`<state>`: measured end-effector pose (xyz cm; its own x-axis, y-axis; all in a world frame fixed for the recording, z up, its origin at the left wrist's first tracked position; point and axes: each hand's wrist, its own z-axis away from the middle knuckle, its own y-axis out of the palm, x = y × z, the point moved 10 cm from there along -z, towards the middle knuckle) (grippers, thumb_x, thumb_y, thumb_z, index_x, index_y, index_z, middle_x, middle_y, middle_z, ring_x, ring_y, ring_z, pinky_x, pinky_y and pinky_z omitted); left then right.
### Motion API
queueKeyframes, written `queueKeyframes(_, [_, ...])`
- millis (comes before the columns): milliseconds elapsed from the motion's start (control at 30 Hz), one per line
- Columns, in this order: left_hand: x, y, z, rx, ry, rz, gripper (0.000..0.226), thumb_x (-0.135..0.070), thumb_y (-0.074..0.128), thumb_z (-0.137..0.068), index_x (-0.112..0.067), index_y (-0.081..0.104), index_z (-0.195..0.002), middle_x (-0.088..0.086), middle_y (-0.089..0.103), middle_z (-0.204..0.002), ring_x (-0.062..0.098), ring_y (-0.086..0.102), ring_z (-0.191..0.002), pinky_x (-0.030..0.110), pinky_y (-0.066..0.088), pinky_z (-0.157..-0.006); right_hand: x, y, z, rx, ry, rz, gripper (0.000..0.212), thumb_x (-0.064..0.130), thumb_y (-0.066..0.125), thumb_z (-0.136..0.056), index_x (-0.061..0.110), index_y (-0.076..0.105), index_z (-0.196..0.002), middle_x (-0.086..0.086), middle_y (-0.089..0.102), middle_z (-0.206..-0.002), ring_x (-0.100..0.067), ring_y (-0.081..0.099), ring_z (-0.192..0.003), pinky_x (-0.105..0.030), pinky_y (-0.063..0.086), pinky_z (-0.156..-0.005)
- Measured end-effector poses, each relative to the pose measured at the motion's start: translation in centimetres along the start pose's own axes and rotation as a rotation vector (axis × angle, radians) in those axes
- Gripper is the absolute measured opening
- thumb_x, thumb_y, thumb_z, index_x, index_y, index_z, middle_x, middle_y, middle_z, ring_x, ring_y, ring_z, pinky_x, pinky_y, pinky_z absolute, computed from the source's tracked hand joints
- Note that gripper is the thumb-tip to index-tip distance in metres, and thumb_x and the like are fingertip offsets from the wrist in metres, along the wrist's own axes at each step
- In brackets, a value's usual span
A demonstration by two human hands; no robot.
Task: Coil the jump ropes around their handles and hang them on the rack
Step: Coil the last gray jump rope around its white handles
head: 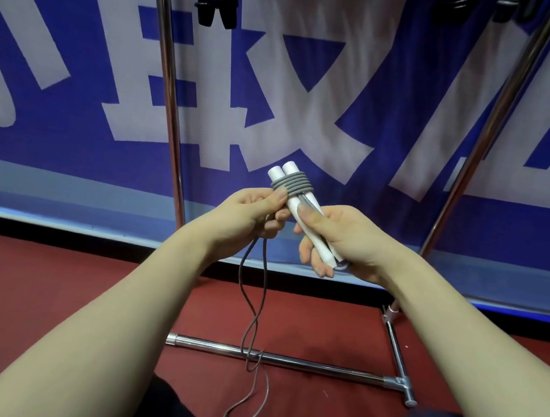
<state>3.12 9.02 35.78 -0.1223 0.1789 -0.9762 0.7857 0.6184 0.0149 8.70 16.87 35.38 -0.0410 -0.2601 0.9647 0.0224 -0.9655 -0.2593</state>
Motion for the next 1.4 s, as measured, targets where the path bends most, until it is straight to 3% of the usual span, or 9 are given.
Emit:
queueKeyframes(200, [-0.7,-0.1,-0.2,-0.003,0.035,0.075,0.032,-0.034,0.043,-0.100,-0.003,0.050,-0.099,-0.007,0.044,-0.066,0.005,0.035,-0.053,0.016,0.034,-0.055,1.1,-0.2,-0.2,-0.068,-0.033,-0.103,0.030,0.034,0.059,-0.095,0.007,0.056,-0.082,-0.005,0.050,-0.047,-0.012,0.037,-0.029,-0.018,0.029,-0.033])
queueKeyframes(300, [-0.2,-0.8,0.0,-0.090,-0.011,-0.006,0.037,-0.034,0.044,-0.102,-0.005,0.056,-0.081,-0.004,0.047,-0.061,0.008,0.034,-0.047,0.019,0.033,-0.051,1.4,-0.7,-0.3,-0.101,-0.065,0.010,0.025,0.030,0.059,-0.097,0.009,0.058,-0.082,-0.005,0.052,-0.048,-0.015,0.040,-0.030,-0.020,0.030,-0.035])
queueKeyframes(500, [0.7,-3.0,0.1,-0.353,-0.111,-0.195,0.039,-0.037,0.064,-0.092,-0.001,0.064,-0.078,0.000,0.048,-0.045,0.011,0.030,-0.036,0.021,0.025,-0.041,0.8,-2.6,-0.7,-0.196,-0.075,0.162,0.022,0.027,0.060,-0.096,0.006,0.057,-0.095,-0.006,0.054,-0.047,-0.019,0.044,-0.030,-0.021,0.032,-0.035])
queueKeyframes(767, [0.5,-2.4,-0.5,-0.340,-0.129,-0.267,0.032,-0.015,0.067,-0.091,0.016,0.063,-0.084,0.015,0.055,-0.063,0.014,0.031,-0.044,0.021,0.026,-0.043,0.7,-3.9,-0.6,-0.362,-0.083,0.397,0.020,0.023,0.060,-0.094,0.005,0.055,-0.086,-0.009,0.055,-0.053,-0.016,0.044,-0.029,-0.022,0.035,-0.033])
queueKeyframes(867, [0.1,-2.7,-0.4,-0.384,-0.142,-0.248,0.024,-0.009,0.064,-0.089,0.013,0.064,-0.078,0.012,0.052,-0.059,0.014,0.029,-0.043,0.019,0.025,-0.043,1.2,-3.9,-0.6,-0.411,-0.113,0.550,0.021,0.026,0.059,-0.093,0.007,0.055,-0.086,-0.009,0.056,-0.064,-0.015,0.046,-0.032,-0.030,0.042,-0.035])
queueKeyframes(1000, [0.2,-2.6,-0.4,-0.454,-0.167,-0.225,0.023,-0.006,0.062,-0.086,0.017,0.063,-0.082,0.008,0.048,-0.056,0.012,0.027,-0.042,0.019,0.023,-0.042,1.7,-3.5,-0.4,-0.445,-0.117,0.698,0.025,0.031,0.057,-0.094,0.011,0.047,-0.083,-0.008,0.054,-0.073,-0.034,0.057,-0.060,-0.046,0.054,-0.053])
queueKeyframes(1100, [0.4,-2.1,-0.5,-0.484,-0.180,-0.129,0.022,-0.018,0.063,-0.086,0.001,0.067,-0.075,0.000,0.048,-0.052,0.012,0.025,-0.044,0.023,0.021,-0.046,2.3,-3.0,-0.2,-0.479,-0.112,0.891,0.025,0.033,0.051,-0.099,0.013,0.042,-0.090,-0.007,0.049,-0.080,-0.033,0.049,-0.072,-0.039,0.040,-0.061])
queueKeyframes(1233, [0.9,-2.2,-0.2,-0.538,-0.208,-0.154,0.049,-0.053,0.072,-0.080,-0.005,0.065,-0.076,0.000,0.050,-0.056,0.011,0.029,-0.044,0.019,0.027,-0.044,2.8,-1.5,-0.4,-0.507,-0.075,1.198,0.020,0.028,0.040,-0.105,0.009,0.045,-0.109,-0.005,0.049,-0.086,-0.029,0.045,-0.074,-0.034,0.029,-0.061])
queueKeyframes(1400, [0.8,-2.4,-0.5,-0.500,-0.126,-0.028,0.038,-0.039,0.068,-0.089,-0.002,0.066,-0.087,0.003,0.045,-0.061,0.010,0.027,-0.044,0.019,0.023,-0.045,3.4,-0.5,-0.2,-0.561,-0.117,1.359,0.013,0.021,0.043,-0.103,0.011,0.041,-0.110,-0.005,0.061,-0.088,-0.027,0.046,-0.068,-0.032,0.018,-0.046])
